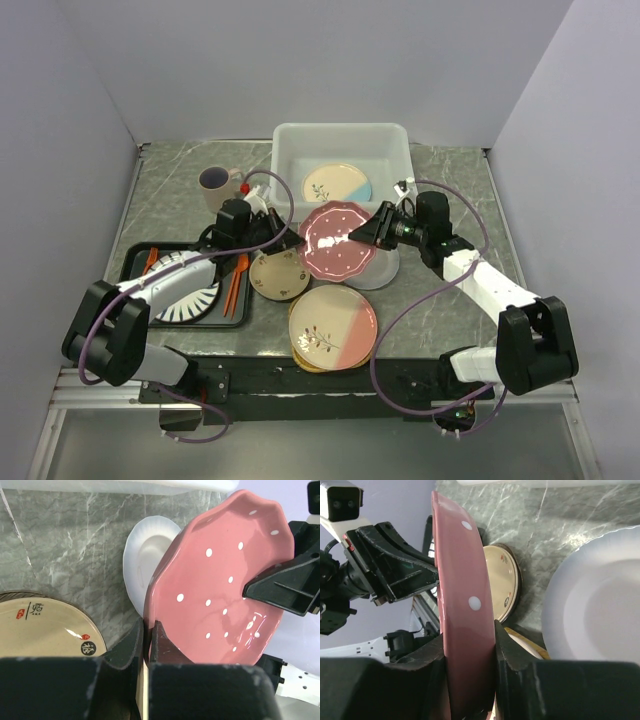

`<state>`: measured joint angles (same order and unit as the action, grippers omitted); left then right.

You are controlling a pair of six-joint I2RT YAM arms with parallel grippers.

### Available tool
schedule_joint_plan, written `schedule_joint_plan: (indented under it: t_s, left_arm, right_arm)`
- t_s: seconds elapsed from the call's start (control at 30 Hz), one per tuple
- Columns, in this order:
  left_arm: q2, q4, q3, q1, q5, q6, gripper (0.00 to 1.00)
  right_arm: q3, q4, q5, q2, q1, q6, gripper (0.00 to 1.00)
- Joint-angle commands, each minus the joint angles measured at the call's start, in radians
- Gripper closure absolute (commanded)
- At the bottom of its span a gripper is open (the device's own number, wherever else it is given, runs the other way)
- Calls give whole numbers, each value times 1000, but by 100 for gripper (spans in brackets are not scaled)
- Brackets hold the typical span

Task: Place the plates into the plastic bin on the countertop
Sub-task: Pick up the plate at the center of the board.

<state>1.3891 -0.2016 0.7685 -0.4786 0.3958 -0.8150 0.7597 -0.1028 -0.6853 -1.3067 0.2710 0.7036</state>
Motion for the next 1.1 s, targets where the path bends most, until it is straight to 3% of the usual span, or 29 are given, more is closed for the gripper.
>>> schedule_joint_plan:
  t_s: [0.0,0.1,0.33,0.53,0.9,0.97,1.07]
  left_arm:
    - [-71,-171,34,-6,54,-49,99]
    - [-75,-164,34,-6,49,-44,99]
    - [-82,-142,37,-6,31,-29,99]
    - [-76,-142,40,-6,35,-26,92]
    - [-76,-140,45,-6,35,-12,57]
    - [-78,-133,45,-6,29,-9,43]
    - [-82,-127,46,-6,25,-3,32]
  right_arm:
    - [-10,-28,-11,-3,13,-30,89]
    - [-13,-28,-11,-6,11,-29,100]
    - [-11,-31,-14,-5,13,-27,100]
    - [-16,-40,-3,6,13,-23,100]
    - [1,-23,3,17,11,-27,100]
    - [1,-23,1,17,11,-24,100]
    - [3,-23,0,17,13,-26,100]
